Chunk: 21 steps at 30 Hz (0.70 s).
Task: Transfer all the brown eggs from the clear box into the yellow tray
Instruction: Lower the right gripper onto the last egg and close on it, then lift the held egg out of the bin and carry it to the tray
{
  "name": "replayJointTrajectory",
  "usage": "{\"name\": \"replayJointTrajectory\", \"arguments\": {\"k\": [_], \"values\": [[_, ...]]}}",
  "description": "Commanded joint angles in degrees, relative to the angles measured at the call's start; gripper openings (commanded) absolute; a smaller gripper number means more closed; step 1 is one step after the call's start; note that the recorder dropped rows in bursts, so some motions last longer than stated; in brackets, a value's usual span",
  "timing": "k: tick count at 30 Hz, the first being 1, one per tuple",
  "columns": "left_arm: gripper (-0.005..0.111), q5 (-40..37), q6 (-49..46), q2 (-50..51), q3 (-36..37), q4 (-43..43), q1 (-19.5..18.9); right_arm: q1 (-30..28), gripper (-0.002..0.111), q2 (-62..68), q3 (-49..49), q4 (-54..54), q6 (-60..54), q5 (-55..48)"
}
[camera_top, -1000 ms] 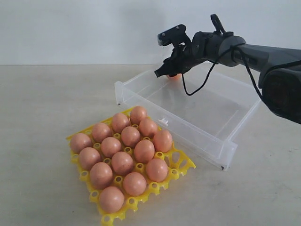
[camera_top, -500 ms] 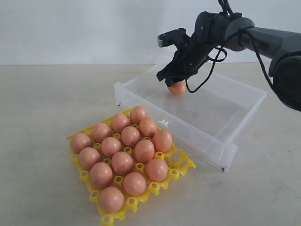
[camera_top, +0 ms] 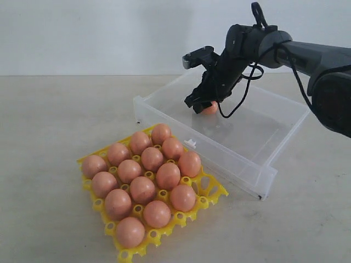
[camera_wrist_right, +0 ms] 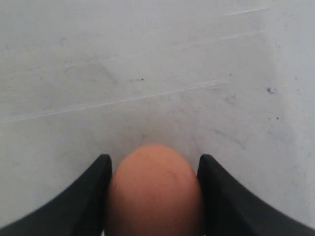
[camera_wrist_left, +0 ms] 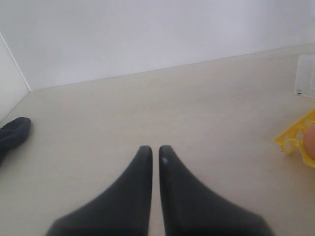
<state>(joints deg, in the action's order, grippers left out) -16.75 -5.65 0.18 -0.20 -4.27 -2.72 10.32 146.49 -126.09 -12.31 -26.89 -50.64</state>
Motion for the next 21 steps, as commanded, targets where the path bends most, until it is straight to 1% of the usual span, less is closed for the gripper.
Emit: {"name": "replayJointTrajectory", "arguments": {"k": [1, 6, 11, 21], "values": [[0.004, 0.0, 0.2, -0.2, 0.2, -0.1, -0.1, 0.0, 0.001, 1.7, 0.8, 1.4, -0.2, -2.8], [0.004, 0.0, 0.2, -0.2, 0.2, -0.1, -0.1, 0.0, 0.0, 1.3, 0.8, 1.3, 0.0, -4.1], [0.004, 0.0, 0.2, -0.2, 0.2, -0.1, -0.1, 0.0, 0.0, -2.2, 0.8, 2.2, 0.0, -6.3], [0.004, 0.0, 0.2, -0.2, 0.2, -0.1, -0.1, 0.0, 0.0, -17.2, 0.8, 2.7, 1.1, -6.0]]}}
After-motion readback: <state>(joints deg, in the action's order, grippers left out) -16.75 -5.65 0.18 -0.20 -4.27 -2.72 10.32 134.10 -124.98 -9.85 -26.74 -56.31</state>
